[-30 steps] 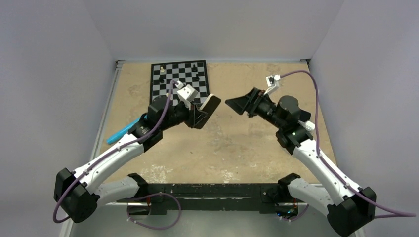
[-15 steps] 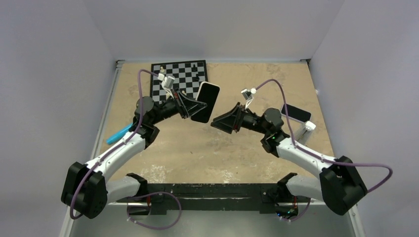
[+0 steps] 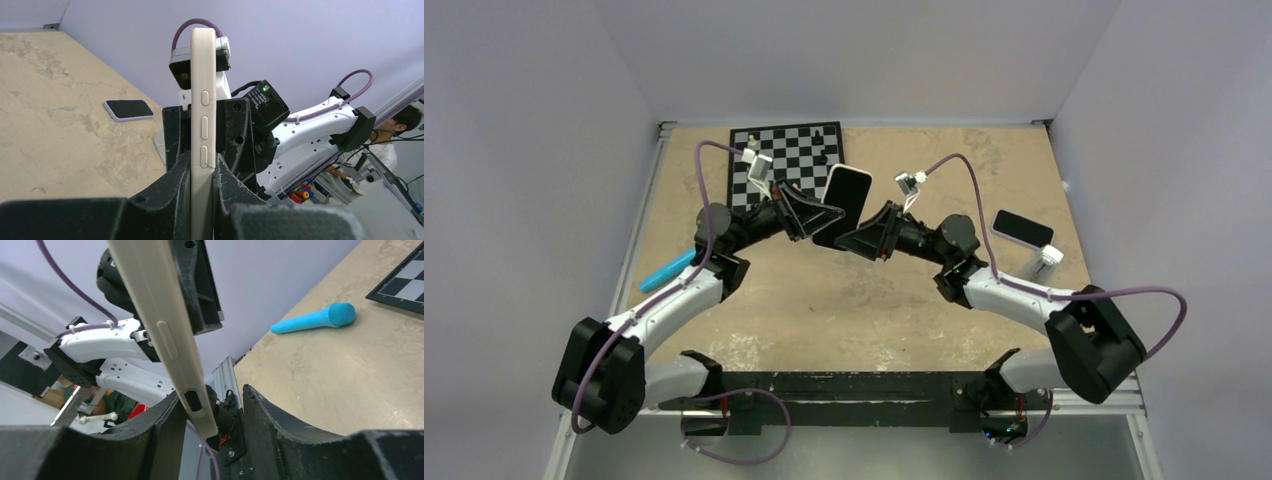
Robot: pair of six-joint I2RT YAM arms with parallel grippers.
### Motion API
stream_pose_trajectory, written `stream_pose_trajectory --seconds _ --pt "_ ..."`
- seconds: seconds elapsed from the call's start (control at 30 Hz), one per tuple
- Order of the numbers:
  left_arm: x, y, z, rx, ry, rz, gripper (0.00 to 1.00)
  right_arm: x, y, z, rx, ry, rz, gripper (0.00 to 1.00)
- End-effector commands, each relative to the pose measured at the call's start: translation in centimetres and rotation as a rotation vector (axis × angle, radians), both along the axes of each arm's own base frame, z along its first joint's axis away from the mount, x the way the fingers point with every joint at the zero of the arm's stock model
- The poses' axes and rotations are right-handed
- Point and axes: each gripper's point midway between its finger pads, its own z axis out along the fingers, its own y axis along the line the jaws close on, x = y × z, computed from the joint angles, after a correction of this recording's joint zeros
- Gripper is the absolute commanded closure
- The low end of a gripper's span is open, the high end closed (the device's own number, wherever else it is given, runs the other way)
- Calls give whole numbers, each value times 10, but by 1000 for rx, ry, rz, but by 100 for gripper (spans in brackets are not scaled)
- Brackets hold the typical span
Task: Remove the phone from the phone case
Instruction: Pick up the phone at the center of the board, then remove the phone case from the phone.
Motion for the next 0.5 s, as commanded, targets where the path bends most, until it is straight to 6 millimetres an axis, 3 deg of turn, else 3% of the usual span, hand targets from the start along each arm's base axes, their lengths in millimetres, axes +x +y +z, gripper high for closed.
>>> stream_pose_trajectory --seconds 0.0,0.1,0.2,0.23,0.33,0.47 --pt "-8 4 30 -87 -103 -16 100 -7 1 34 116 -104 14 55" --pt "-7 3 29 -78 -108 -14 100 -9 3 34 131 -104 27 67" --pt "-4 3 26 -48 -92 -5 100 -10 4 29 124 -95 43 100" --pt "-3 2 27 -33 -91 0 96 -12 4 25 112 -92 48 100" --pt "1 0 16 47 -64 8 59 -17 1 13 73 -112 52 100" --pt "1 -2 12 102 -46 -10 46 -23 1 1 -33 -152 75 100"
